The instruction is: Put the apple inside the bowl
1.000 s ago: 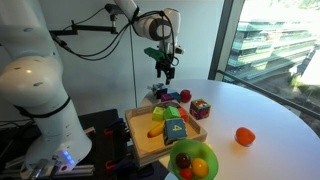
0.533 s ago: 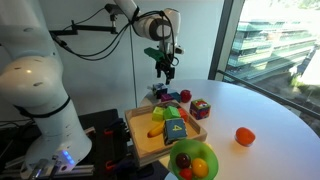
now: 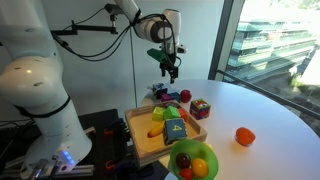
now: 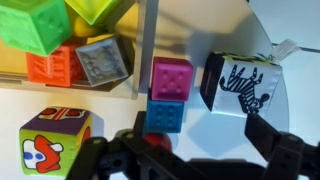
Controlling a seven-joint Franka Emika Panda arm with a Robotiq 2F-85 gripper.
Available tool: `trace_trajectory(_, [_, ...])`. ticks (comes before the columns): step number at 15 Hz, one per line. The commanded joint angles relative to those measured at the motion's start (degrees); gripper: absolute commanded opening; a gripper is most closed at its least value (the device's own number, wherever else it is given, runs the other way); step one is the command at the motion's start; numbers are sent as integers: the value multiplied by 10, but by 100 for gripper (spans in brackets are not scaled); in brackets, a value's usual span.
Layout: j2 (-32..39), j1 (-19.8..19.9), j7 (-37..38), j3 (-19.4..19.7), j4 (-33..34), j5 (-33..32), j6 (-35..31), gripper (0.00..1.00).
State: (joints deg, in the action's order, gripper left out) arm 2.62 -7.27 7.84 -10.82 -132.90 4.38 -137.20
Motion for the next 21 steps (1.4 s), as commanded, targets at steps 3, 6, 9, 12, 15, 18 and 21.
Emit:
trace_trajectory(3, [61,-13,60,16,59,-60,-30,100])
trace_trajectory(6, [94,-23,99,28,95,-102,-26,100])
trace_trajectory(9, [131,-36,131,44,137,-133,-16,100])
trace_trajectory(12, [166,-52,159,62,177,-151,-4,100])
trace_trajectory(15, [197,-64,172,78,211,-157,11,100])
trace_trajectory(18, [223,-74,176,90,239,-156,30,100])
trace_trajectory(21, [243,-79,173,99,261,-154,45,100])
